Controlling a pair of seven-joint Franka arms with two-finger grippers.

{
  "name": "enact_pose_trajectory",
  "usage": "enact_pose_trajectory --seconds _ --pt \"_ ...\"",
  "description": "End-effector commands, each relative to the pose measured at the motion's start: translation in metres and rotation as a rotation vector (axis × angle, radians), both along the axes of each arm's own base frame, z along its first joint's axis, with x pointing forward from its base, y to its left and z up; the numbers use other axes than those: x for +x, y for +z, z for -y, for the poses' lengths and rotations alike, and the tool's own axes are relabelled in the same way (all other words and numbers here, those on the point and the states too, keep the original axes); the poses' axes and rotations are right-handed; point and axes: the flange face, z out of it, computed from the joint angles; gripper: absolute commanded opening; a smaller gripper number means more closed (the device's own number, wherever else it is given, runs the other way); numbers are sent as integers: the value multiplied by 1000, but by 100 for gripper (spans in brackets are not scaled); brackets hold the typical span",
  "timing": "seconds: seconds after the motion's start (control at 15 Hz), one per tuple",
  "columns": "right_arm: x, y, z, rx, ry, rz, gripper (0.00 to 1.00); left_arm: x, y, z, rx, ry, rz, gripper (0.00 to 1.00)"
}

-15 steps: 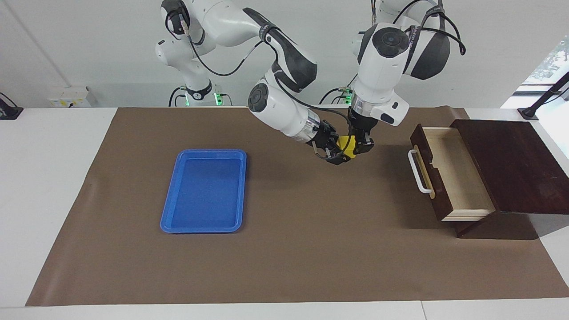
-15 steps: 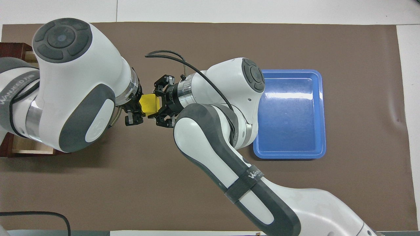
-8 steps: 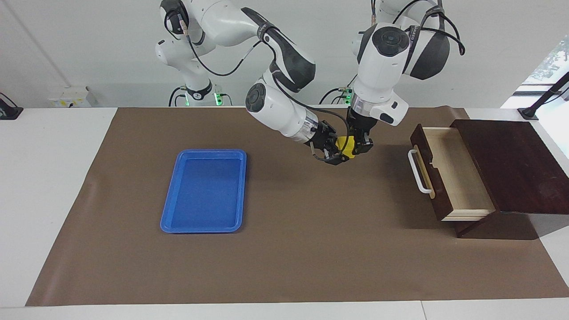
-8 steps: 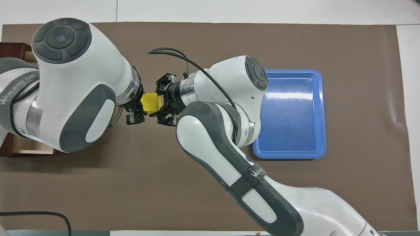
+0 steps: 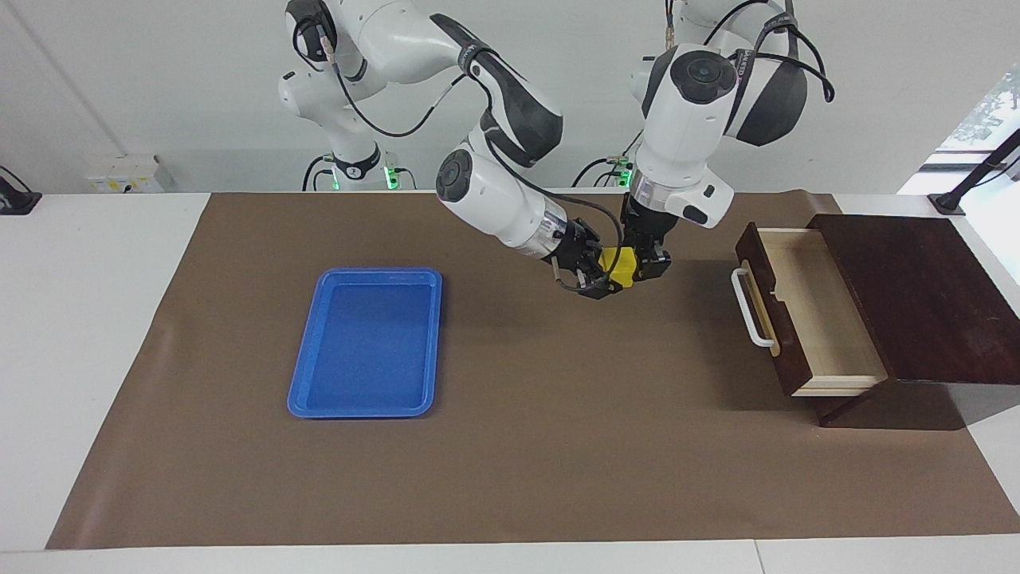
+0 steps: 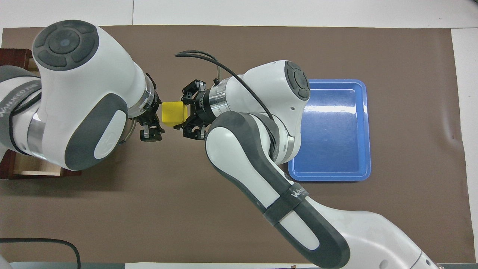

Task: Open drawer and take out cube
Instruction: 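Carry the cube over the tray with the right gripper while the left withdraws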

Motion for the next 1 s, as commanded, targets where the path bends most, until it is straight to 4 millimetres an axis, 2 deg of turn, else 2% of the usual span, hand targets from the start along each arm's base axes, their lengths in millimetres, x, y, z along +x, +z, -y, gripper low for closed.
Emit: enact_pose_trajectory --seconds 0.0,0.13,0.2,0.4,0.53,0.87,0.93 --pt "4 6 6 -1 -21 -11 0 2 -9 -30 -6 -1 8 100" --pt "13 6 22 -3 -39 -12 0 2 -21 -54 -2 -27 8 100" --pt "22 7 36 -5 -51 -11 0 3 -28 -69 0 -32 9 100" --pt "54 -3 108 -22 -43 -26 0 5 -52 -115 16 -38 17 100" --pt "69 -18 169 -46 -17 -9 0 7 -70 -140 46 -58 37 100" --pt "50 -71 277 -95 69 36 0 18 -80 -198 51 -92 64 100" --pt "45 -79 293 -98 79 40 0 19 -80 -207 52 -102 70 100"
